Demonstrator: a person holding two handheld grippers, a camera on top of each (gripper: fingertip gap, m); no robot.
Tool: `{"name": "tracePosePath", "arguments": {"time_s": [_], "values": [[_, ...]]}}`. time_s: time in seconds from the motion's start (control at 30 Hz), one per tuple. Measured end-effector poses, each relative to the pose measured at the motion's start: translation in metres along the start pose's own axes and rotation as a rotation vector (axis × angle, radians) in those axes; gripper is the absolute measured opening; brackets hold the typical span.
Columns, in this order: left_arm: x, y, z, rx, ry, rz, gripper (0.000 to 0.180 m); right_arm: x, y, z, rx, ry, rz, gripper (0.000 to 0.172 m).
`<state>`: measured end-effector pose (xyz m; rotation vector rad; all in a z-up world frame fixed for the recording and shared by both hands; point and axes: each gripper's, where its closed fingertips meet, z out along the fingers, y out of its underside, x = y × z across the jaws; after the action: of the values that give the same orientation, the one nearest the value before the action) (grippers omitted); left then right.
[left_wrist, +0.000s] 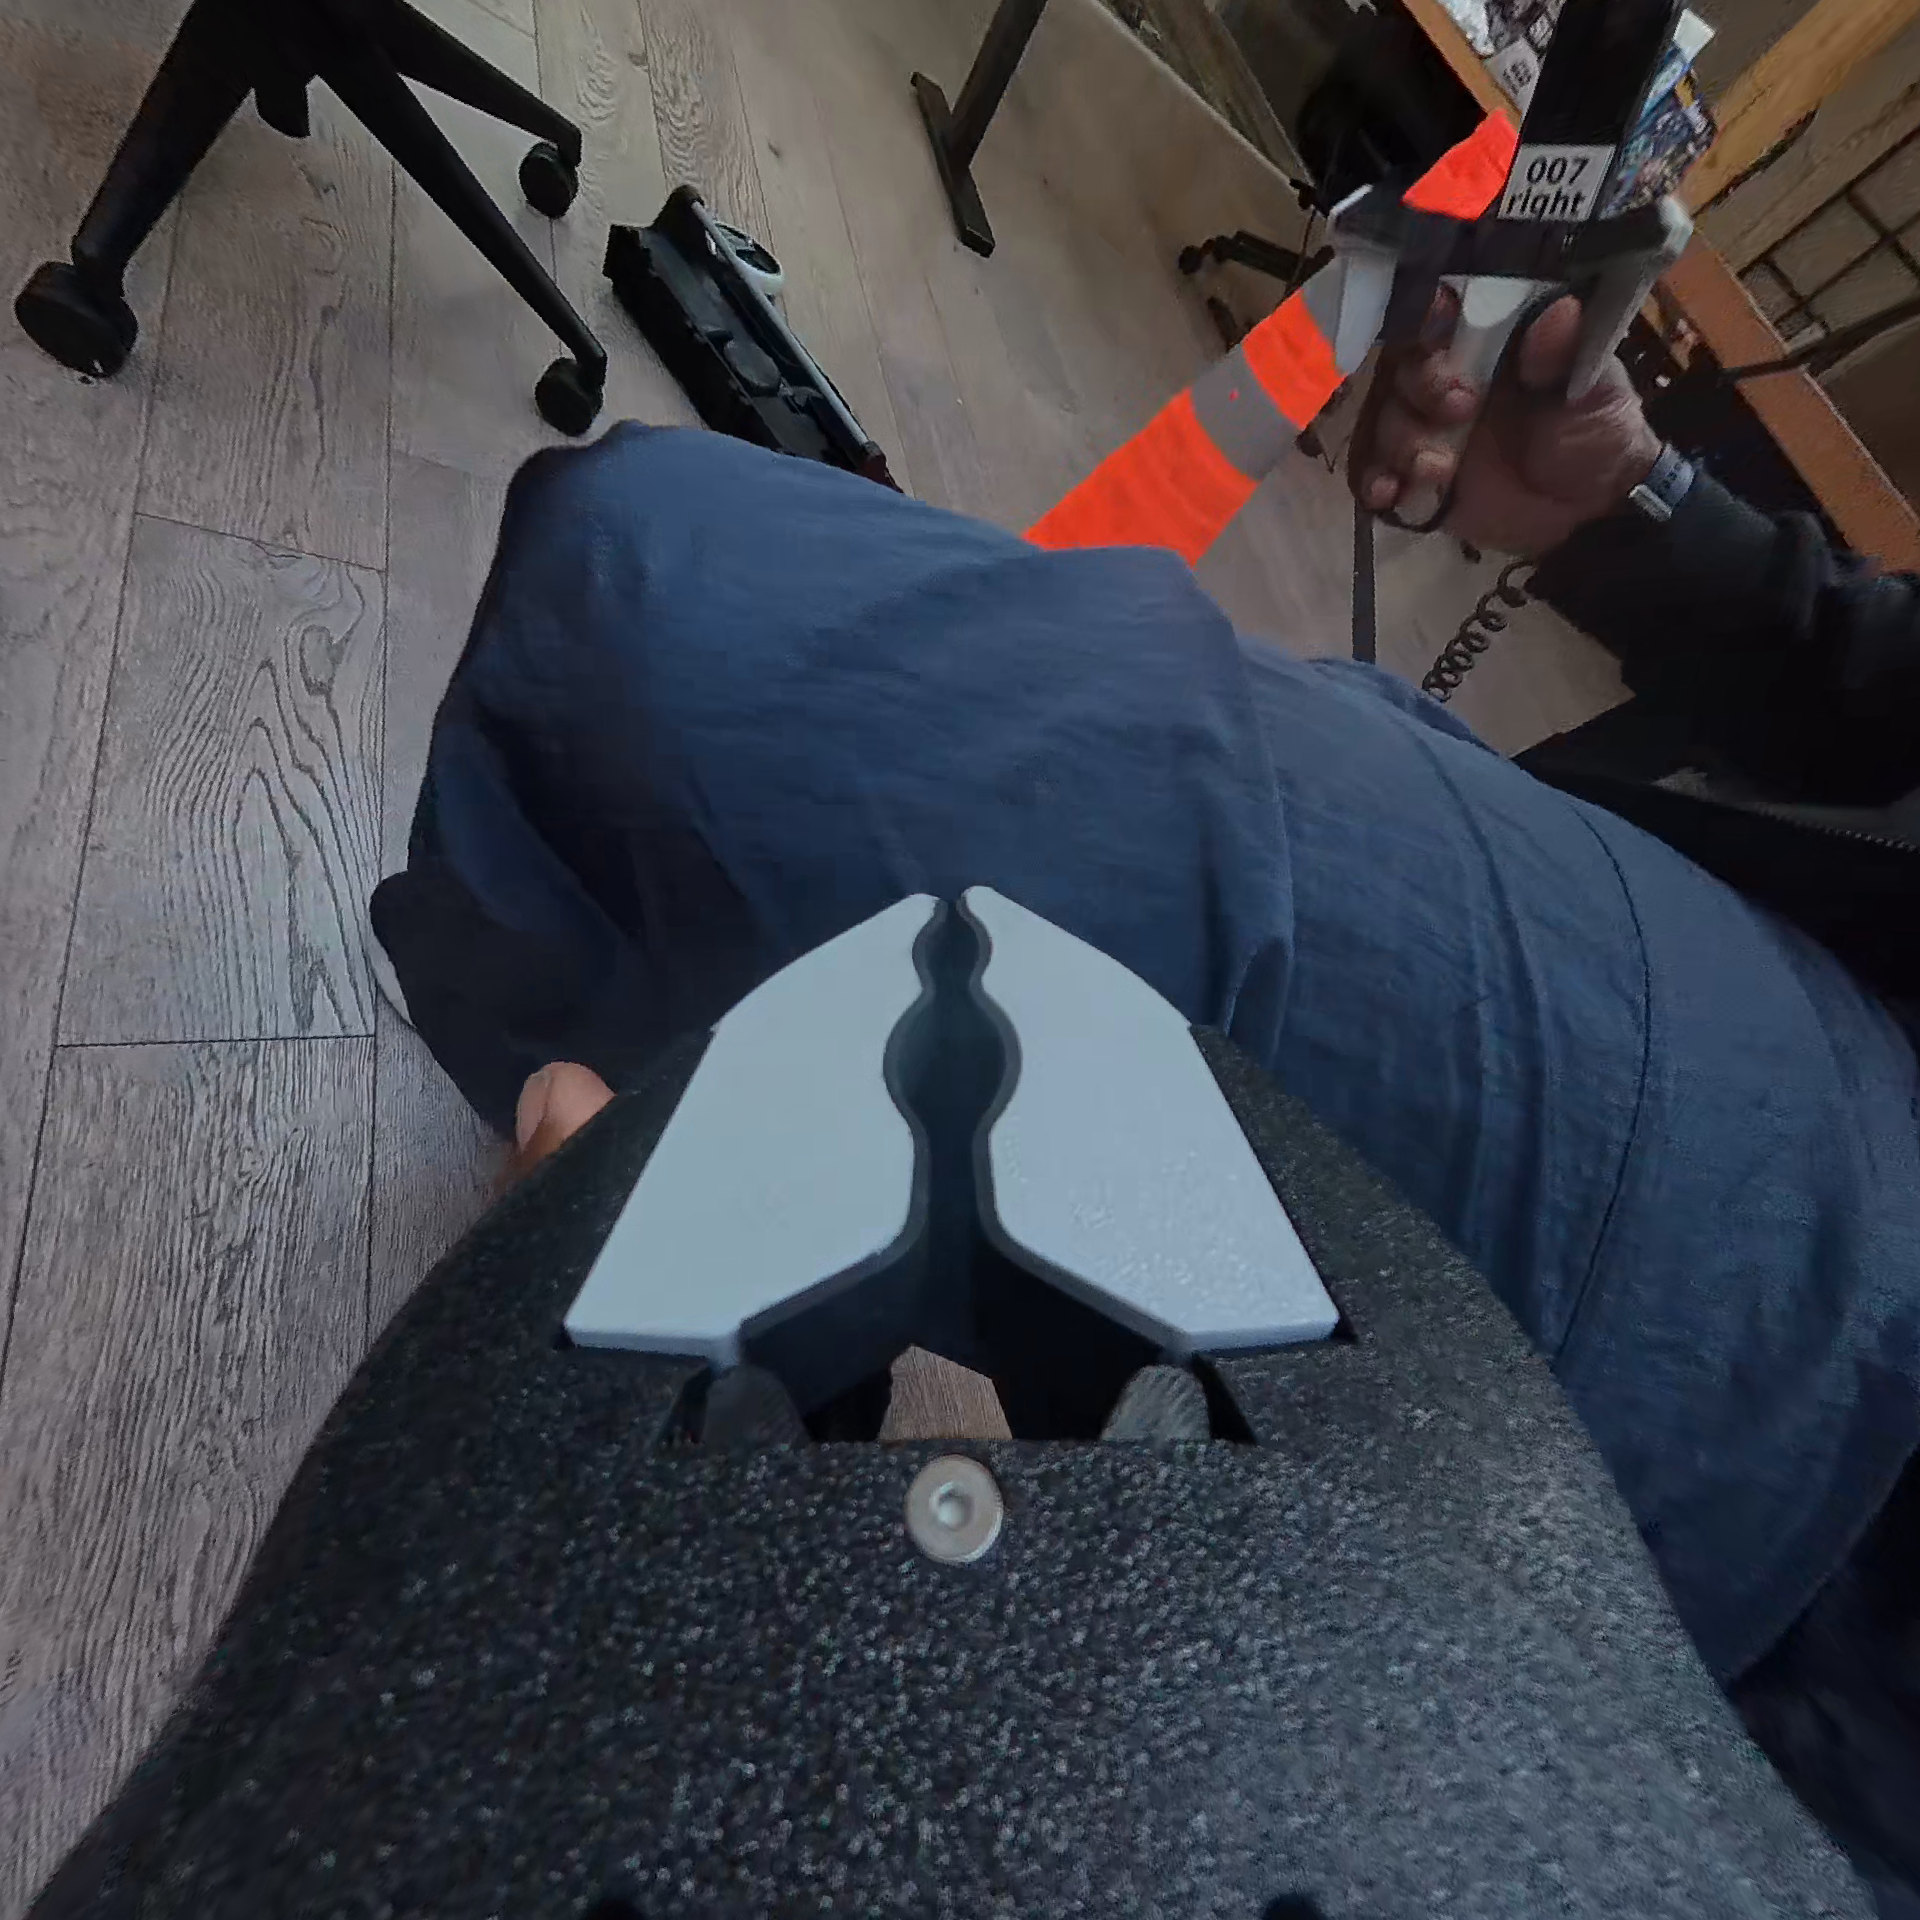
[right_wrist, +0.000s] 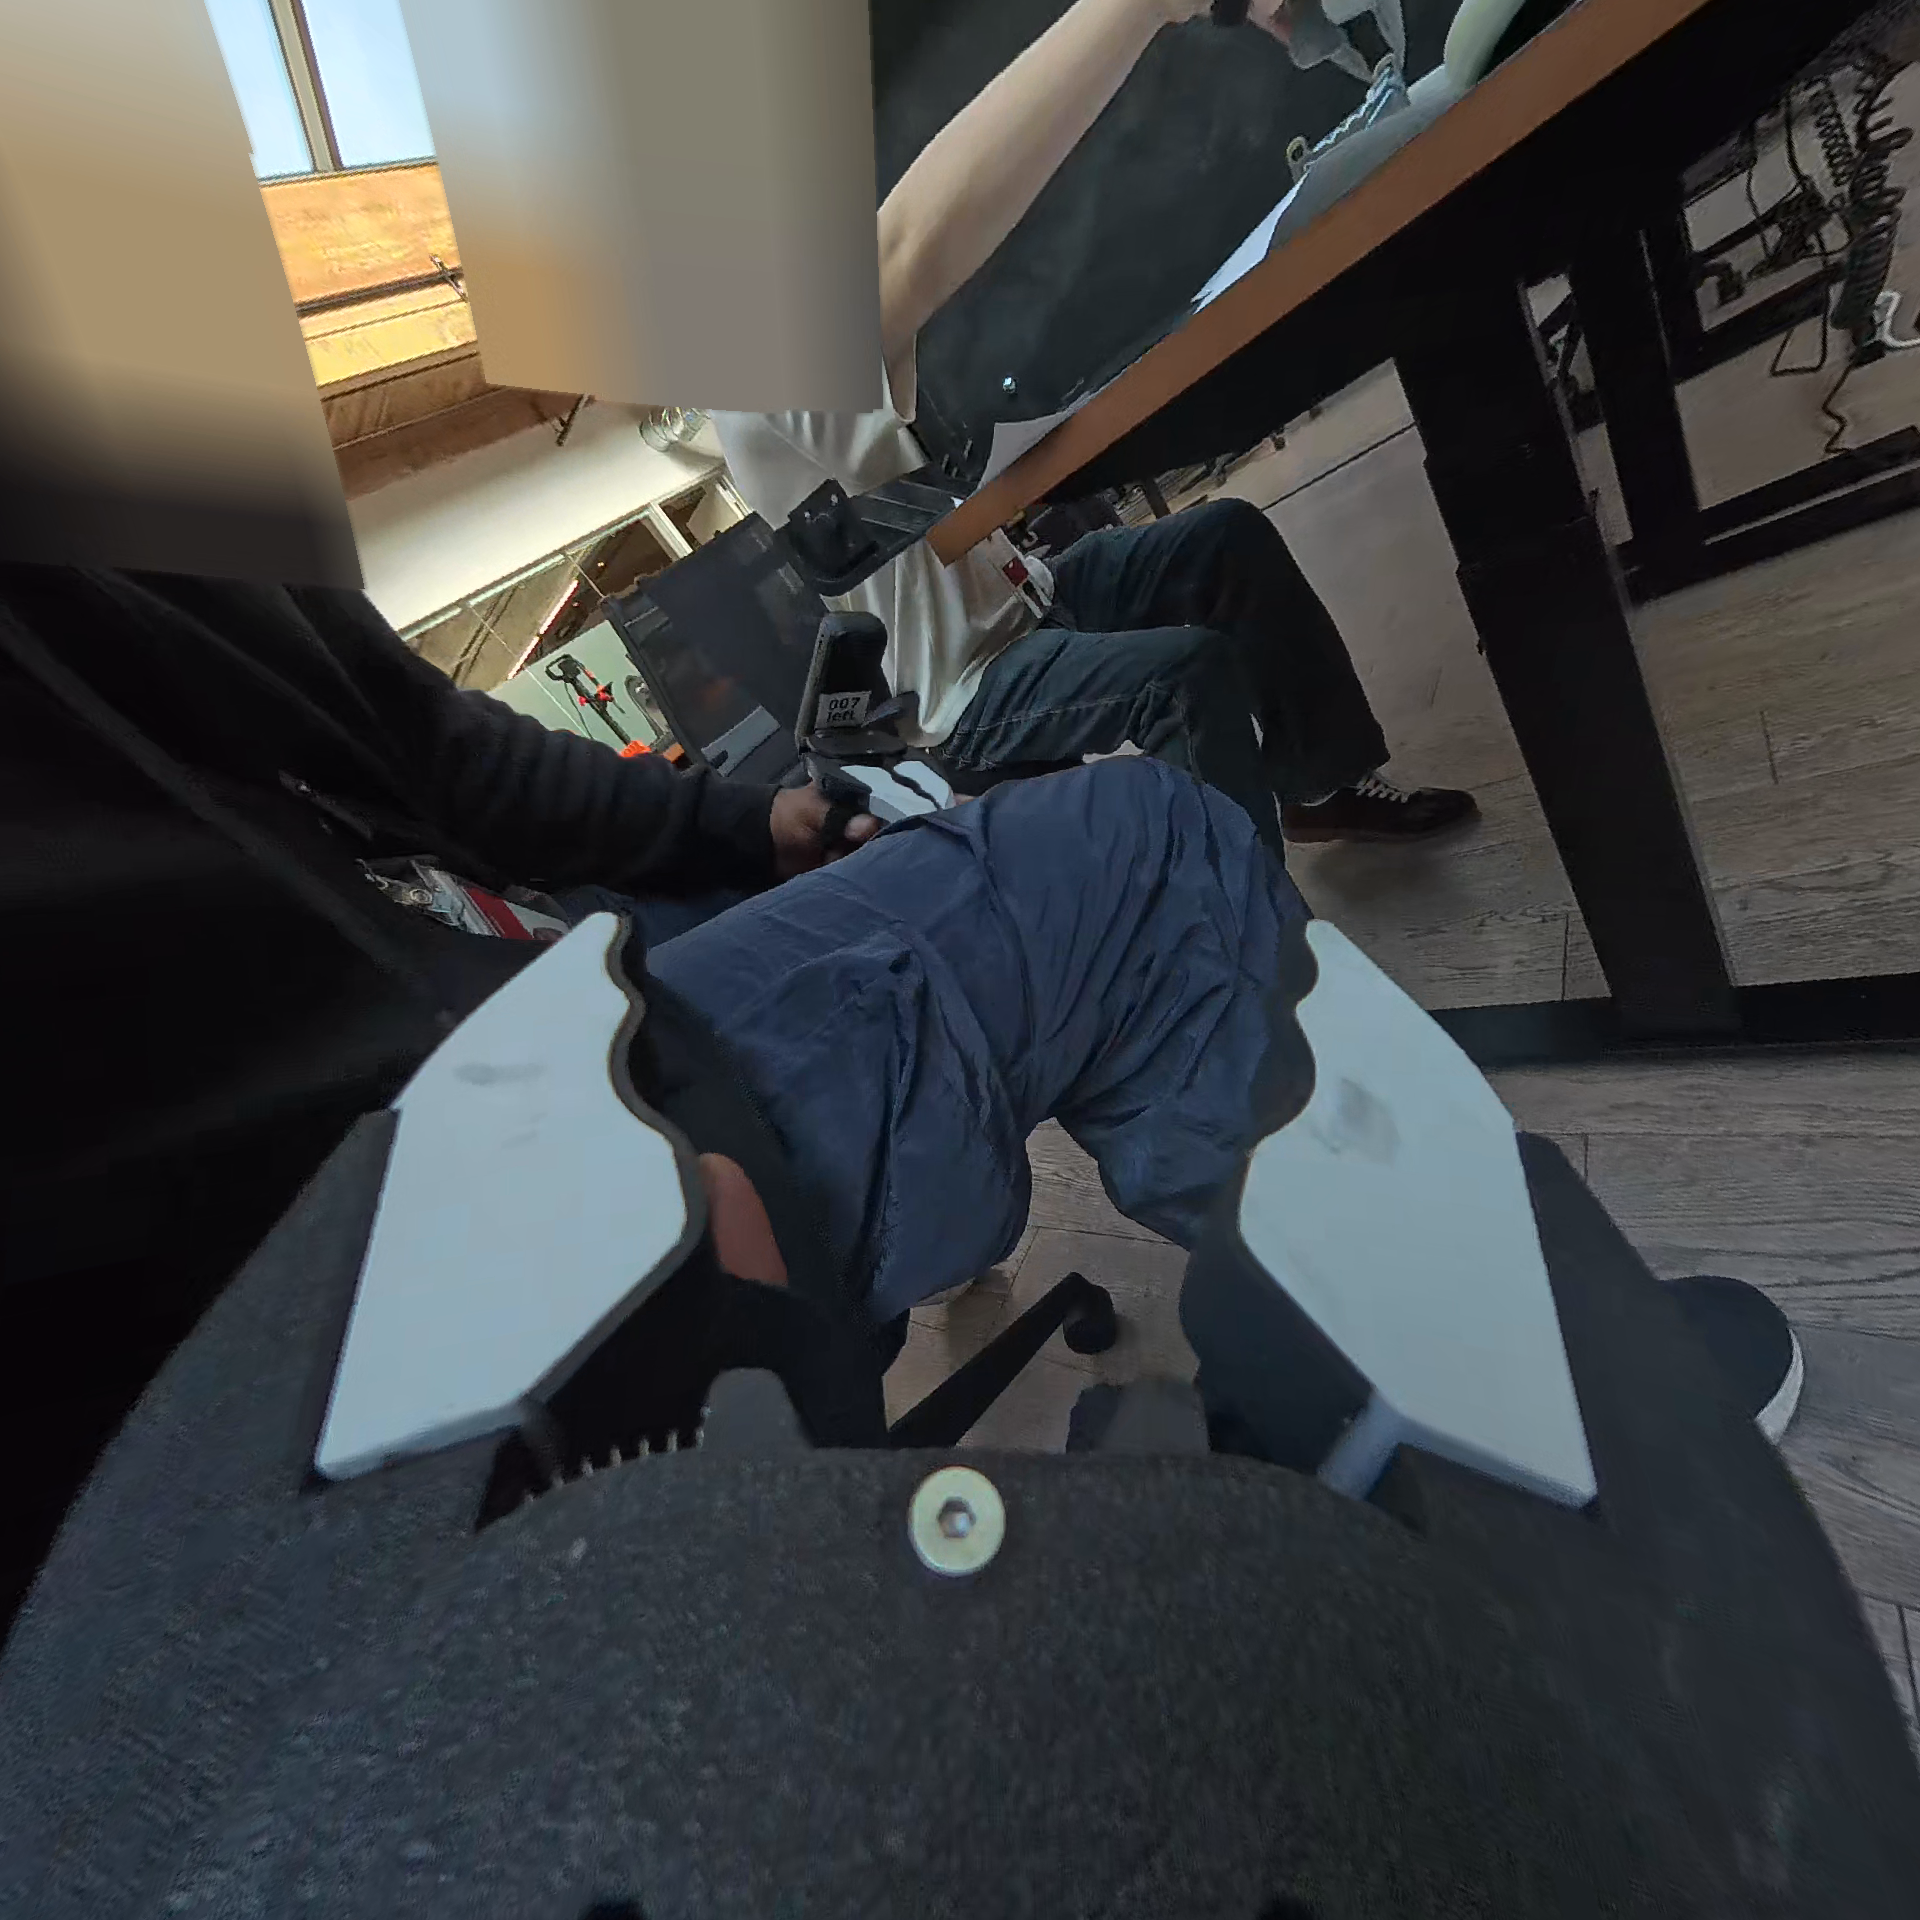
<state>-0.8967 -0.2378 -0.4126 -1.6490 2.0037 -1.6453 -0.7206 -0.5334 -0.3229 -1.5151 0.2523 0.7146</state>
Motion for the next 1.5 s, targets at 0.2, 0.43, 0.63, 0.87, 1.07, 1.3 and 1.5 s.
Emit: {"name": "tracePosePath", "arguments": {"time_s": [0.2, 0.43, 0.63, 0.87, 1.07, 1.3, 1.5], "values": [[0.006, -0.012, 0.011, -0.035, 0.009, 0.038, 0.000, 0.019, 0.039, -0.001, -0.084, 0.033, -0.017, 0.100], [0.018, -0.002, 0.022, -0.060, 0.044, 0.065, 0.000, 0.099, 0.218, -0.018, -0.332, 0.260, 0.196, 0.065], [0.016, 0.013, 0.014, 0.003, 0.047, -0.006, 0.000, 0.151, 0.406, -0.006, -0.260, 0.345, 0.520, 0.008], [0.027, -0.006, 0.005, 0.095, 0.059, 0.022, 0.000, 0.163, 0.344, 0.025, 0.125, 0.314, 0.477, 0.016], [0.077, -0.066, 0.033, 0.185, 0.158, 0.138, 0.000, 0.137, 0.212, 0.026, 0.065, 0.273, 0.166, 0.076], [0.135, -0.100, 0.101, 0.145, 0.224, 0.157, 0.000, 0.043, 0.048, 0.060, 0.538, 0.023, -0.033, 0.110], [0.159, -0.079, 0.152, -0.090, 0.192, 0.285, 0.000, -0.050, -0.019, 0.108, 0.843, -0.273, -0.160, 0.107]]}}
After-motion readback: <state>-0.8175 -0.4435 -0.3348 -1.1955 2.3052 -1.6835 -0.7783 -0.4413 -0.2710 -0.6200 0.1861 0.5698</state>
